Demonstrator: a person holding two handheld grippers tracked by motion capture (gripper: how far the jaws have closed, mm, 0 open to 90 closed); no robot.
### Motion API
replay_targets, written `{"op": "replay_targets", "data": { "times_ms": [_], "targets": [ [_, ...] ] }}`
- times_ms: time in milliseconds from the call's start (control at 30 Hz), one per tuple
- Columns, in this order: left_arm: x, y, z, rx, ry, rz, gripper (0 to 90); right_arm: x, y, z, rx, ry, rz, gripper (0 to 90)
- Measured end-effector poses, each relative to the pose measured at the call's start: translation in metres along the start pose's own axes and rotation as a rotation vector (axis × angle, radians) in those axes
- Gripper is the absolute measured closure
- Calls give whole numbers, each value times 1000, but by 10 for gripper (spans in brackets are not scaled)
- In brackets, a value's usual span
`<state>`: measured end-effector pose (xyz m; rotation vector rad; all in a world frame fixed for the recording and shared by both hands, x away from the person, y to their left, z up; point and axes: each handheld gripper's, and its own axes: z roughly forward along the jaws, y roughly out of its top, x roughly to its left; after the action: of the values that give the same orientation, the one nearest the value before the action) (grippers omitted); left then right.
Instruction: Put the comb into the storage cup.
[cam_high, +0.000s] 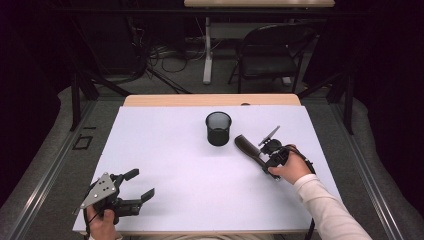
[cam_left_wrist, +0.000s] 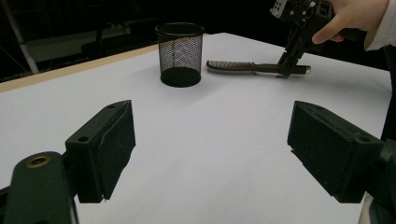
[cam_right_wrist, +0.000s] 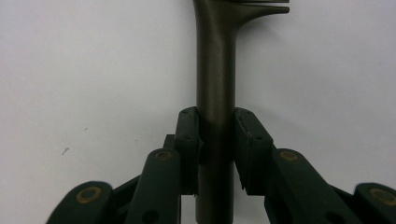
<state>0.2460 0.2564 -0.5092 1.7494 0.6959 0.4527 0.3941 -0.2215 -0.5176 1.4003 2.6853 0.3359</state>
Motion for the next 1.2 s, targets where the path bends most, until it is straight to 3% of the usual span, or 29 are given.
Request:
{"op": "replay_targets", "data": {
  "times_ms": [33, 67, 100, 200, 233, 267, 300, 367, 433, 533, 567, 700, 733, 767, 833, 1033, 1067, 1200],
  "targets": [
    [0, 0, 0, 1, 1, 0, 155, 0, 0, -2, 4, -2, 2, 729],
    [0, 0, 0, 1, 2, 0, 155, -2, -1, -1, -29, -1, -23, 729],
    [0, 0, 0, 1, 1, 0, 155, 1, -1, -4, -4, -5, 10, 729],
    [0, 0, 1, 7, 0, 0, 155, 0, -1, -7, -14, -7, -14, 729],
    [0, 0, 1, 10, -1, 1, 155, 1, -3, -5, -59, 3, -11, 729],
    [0, 0, 1, 12, -1, 2, 155, 1, -5, 0, -140, 18, 1, 729],
    [0, 0, 1, 11, -4, 3, 155, 3, -5, -3, -124, 15, 15, 729],
    [0, 0, 1, 13, -6, 4, 155, 3, -3, -11, -36, -8, -14, 729],
    [0, 0, 2, 16, -3, 2, 155, 2, -3, -14, -21, -14, -34, 729],
    [0, 0, 2, 15, -13, 1, 155, 4, -5, -15, -56, -9, -26, 729],
    [0, 0, 2, 15, -13, 2, 155, 4, -6, -12, -98, 3, -22, 729],
    [0, 0, 2, 15, -12, 1, 155, 4, -6, -17, -71, -2, -26, 729],
    [0, 0, 2, 14, -12, 1, 155, 4, -8, -13, -143, 9, -11, 728],
    [0, 0, 2, 14, -12, 1, 155, 3, -8, -17, -96, -3, -20, 729],
    [0, 0, 2, 15, -11, 1, 155, 3, -9, -17, -135, 2, -11, 729],
    [0, -1, 2, 16, -6, 0, 155, 2, -11, -23, -131, -2, 4, 729],
    [0, -1, 3, 15, -7, -1, 155, 1, -12, -22, -160, 1, 0, 729],
    [0, 0, 3, 15, -9, -3, 155, -1, -14, -26, -176, -1, 8, 729]
  ]
}}
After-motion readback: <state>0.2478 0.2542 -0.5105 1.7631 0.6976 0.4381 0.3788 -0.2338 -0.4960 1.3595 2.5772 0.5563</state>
